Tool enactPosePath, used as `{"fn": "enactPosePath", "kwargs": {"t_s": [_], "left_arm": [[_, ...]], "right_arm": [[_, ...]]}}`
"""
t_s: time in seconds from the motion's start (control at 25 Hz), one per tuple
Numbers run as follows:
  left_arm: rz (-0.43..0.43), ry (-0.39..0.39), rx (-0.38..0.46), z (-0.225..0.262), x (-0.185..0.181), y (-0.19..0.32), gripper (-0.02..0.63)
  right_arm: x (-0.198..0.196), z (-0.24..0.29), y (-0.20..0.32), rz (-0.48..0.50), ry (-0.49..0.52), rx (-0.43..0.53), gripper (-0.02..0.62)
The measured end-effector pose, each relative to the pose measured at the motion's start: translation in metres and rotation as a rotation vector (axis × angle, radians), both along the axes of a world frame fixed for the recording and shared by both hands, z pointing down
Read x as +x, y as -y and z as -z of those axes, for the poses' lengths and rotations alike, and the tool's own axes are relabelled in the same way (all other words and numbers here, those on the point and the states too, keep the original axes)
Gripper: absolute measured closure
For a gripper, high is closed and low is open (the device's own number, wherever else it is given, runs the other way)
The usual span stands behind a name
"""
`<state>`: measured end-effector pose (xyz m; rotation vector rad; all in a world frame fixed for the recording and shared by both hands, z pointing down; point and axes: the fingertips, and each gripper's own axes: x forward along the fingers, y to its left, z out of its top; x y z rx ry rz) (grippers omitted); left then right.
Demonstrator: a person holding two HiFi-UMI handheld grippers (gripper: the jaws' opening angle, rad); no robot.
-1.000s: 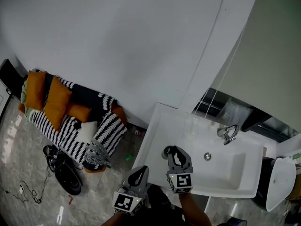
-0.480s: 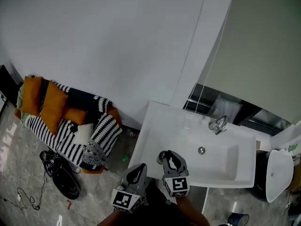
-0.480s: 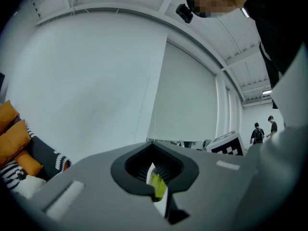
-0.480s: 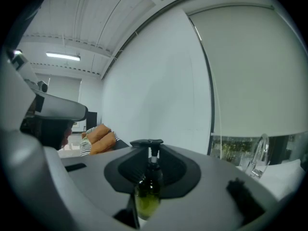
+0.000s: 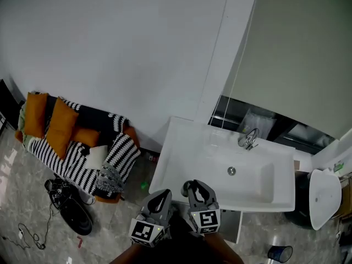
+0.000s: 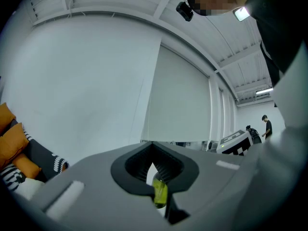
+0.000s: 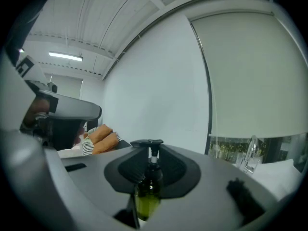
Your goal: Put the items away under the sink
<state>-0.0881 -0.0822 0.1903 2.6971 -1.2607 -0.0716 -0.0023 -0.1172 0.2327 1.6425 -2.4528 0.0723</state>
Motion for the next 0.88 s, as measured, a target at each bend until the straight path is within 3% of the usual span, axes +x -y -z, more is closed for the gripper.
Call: {"fn": "enactPosePath", "kwargs": {"t_s": [0.88], "left_arm": [[-0.054, -0.054, 0.0, 0.009, -0.011, -0.078, 0.598]], "right_arm": [[-0.009, 0.011, -0.102, -0.057, 0.0, -0.005, 0.525]]}}
